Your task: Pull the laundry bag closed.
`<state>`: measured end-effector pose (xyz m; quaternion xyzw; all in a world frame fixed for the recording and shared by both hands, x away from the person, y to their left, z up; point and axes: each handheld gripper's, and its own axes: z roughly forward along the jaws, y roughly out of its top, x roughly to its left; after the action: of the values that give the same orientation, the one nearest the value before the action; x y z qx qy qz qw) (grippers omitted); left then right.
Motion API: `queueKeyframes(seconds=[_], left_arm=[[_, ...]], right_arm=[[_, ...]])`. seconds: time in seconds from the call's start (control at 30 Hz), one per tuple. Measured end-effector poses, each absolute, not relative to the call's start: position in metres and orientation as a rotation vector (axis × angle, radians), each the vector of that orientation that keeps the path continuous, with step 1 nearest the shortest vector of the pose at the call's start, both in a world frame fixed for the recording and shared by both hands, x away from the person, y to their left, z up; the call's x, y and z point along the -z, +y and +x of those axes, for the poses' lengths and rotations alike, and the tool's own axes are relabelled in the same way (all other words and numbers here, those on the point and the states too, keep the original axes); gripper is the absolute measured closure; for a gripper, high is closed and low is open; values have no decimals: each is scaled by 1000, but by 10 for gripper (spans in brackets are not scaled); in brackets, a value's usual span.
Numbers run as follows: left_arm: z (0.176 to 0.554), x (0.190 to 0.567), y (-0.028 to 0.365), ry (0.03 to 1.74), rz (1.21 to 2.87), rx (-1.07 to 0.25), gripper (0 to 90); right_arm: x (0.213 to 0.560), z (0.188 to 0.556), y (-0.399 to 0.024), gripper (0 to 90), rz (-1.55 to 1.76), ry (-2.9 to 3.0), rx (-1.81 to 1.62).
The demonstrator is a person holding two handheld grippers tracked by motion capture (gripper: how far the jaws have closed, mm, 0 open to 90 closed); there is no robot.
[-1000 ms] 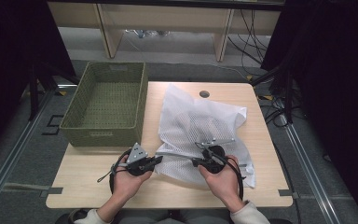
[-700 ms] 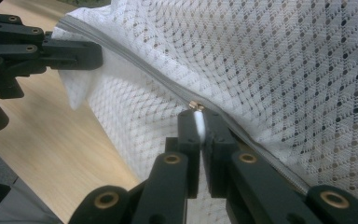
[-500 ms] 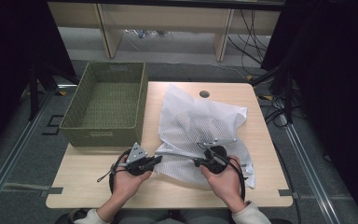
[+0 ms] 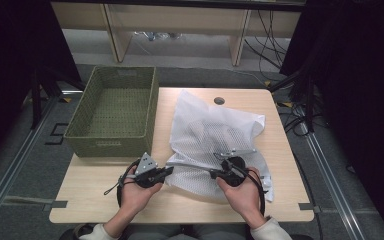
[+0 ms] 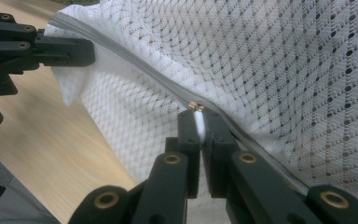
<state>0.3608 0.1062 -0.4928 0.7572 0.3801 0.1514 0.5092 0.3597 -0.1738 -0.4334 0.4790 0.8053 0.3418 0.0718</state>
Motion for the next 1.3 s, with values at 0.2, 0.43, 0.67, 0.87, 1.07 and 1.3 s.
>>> queueKeyframes(seconds=[0.2,0.43,0.67,0.87,1.07,1.3], left_arm=[[361,492,107,904,1830,-374,886],[361,492,107,918,1822,-369,886],[361,493,107,925,1819,-367,886],[361,492,108,927,1816,-364,886],[362,492,108,932,1812,-367,886],[362,493,109,932,1819,-371,886]], right_arm=[[433,359,-174,879,1448,2410,-1023],[433,358,-176,879,1468,2390,-1022],[433,358,-180,879,1470,2380,-1002],[434,358,-184,879,1474,2393,-1018],[434,358,-187,879,1471,2396,-1015],[434,357,-190,879,1488,2371,-1008]])
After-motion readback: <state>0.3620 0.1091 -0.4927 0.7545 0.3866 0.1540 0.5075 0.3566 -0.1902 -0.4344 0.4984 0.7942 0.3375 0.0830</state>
